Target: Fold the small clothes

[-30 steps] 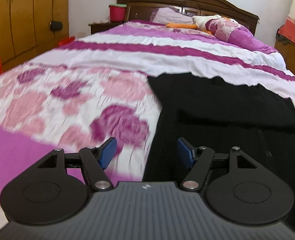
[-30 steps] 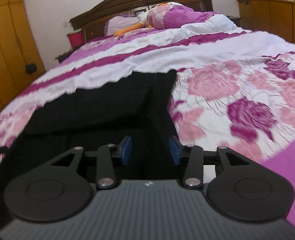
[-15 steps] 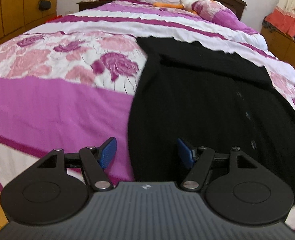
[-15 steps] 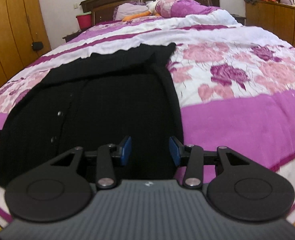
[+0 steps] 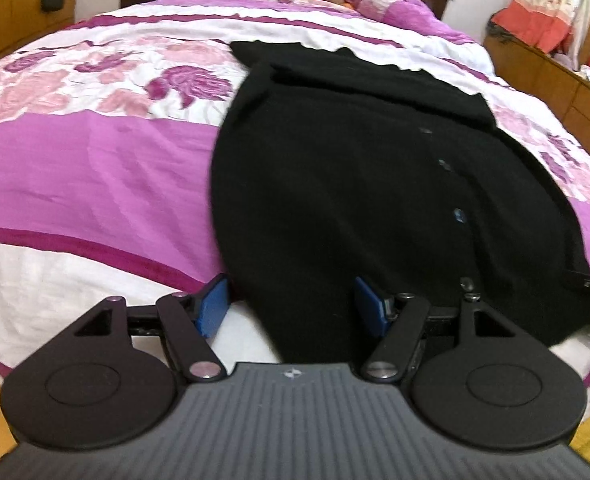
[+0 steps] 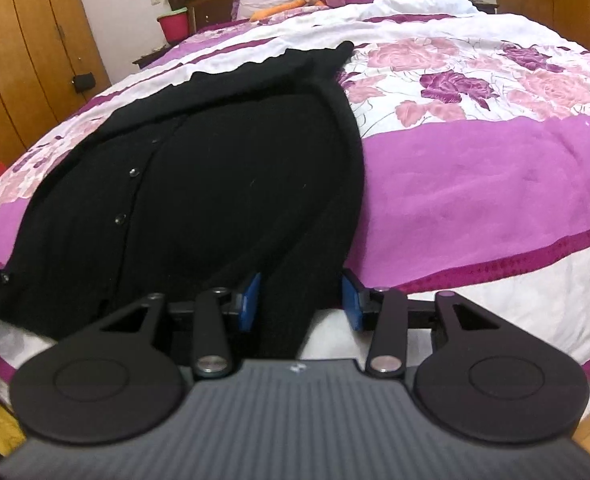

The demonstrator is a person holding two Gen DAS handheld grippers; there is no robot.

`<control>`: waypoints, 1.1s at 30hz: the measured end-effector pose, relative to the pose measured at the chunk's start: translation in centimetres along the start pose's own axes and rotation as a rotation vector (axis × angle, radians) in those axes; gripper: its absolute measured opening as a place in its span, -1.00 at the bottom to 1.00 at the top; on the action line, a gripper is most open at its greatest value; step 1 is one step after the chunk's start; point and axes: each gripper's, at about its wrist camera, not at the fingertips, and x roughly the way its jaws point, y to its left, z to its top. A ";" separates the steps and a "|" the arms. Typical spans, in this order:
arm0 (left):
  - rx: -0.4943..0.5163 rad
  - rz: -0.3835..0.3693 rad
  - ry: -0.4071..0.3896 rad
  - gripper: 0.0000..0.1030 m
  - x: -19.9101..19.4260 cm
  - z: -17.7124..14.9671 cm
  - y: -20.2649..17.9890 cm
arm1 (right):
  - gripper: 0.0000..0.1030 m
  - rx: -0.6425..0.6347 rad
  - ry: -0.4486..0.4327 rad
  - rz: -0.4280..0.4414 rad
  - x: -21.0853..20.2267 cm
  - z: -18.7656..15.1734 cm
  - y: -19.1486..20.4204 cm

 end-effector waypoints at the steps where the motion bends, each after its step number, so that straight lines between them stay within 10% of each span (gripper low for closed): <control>1: 0.007 -0.010 0.001 0.39 0.1 0.0 -0.2 | -0.01 0.003 0.002 0.011 0.1 -0.1 0.0; 14: 0.032 -0.041 0.004 0.36 1.8 -0.1 -0.6 | 0.09 -0.018 0.002 0.083 -0.1 -0.7 -0.1; 25: 0.007 -0.120 -0.003 -0.06 1.5 -0.9 -1.1 | 0.07 -0.029 -0.046 0.097 -0.5 -1.6 -0.1; 33: -0.090 -0.185 -0.009 -0.79 1.5 -0.8 0.0 | -0.76 0.012 -0.069 0.137 -0.9 -1.7 -0.3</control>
